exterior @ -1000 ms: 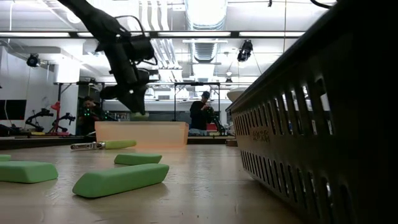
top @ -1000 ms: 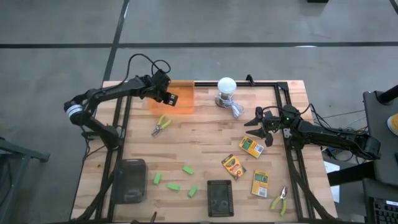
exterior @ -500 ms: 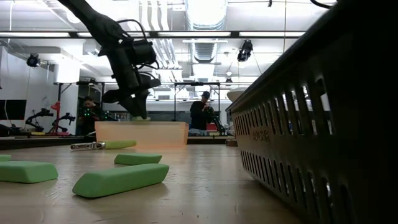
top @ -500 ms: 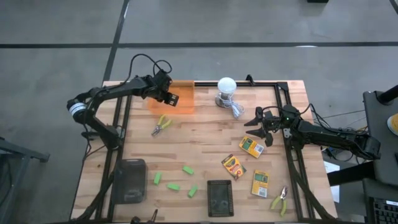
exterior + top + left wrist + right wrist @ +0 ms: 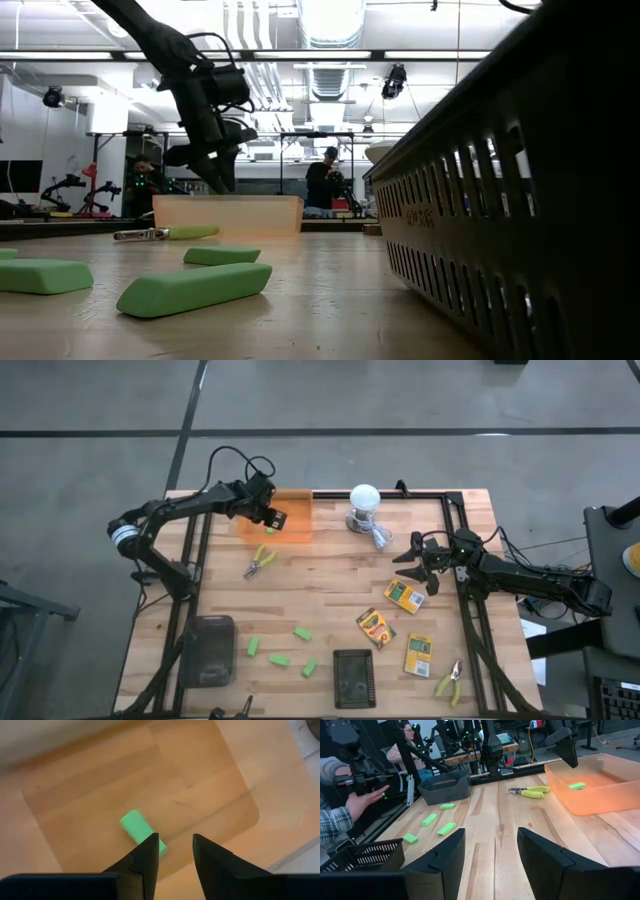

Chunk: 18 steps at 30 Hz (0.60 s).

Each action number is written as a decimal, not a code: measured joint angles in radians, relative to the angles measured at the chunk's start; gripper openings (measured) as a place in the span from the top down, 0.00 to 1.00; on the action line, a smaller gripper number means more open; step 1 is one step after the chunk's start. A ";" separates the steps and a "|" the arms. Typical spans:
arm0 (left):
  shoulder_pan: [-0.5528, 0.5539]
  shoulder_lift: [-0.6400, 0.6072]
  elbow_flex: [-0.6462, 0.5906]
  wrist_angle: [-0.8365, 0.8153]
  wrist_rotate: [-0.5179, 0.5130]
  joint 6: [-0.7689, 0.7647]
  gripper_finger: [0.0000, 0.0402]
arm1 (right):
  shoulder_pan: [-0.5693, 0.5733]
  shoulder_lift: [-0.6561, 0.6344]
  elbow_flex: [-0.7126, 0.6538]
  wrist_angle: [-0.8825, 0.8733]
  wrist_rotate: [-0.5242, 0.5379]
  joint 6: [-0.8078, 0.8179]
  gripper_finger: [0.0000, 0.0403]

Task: Pick & Place School Supplies
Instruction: Put the green eraser into the orange bin

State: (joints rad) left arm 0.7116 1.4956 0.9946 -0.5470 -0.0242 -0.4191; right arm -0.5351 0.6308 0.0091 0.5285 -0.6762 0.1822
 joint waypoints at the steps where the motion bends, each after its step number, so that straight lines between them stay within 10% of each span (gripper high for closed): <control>1: 0.000 0.000 0.000 -0.001 0.000 0.000 0.69 | 0.000 0.000 0.000 0.000 0.000 0.000 0.56; 18: -0.066 -0.154 0.052 -0.040 0.306 0.195 0.69 | 0.000 0.000 0.000 0.000 0.000 0.000 0.56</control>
State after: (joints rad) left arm 0.6454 1.3417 1.0468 -0.5870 0.2823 -0.2242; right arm -0.5350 0.6308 0.0093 0.5285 -0.6762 0.1825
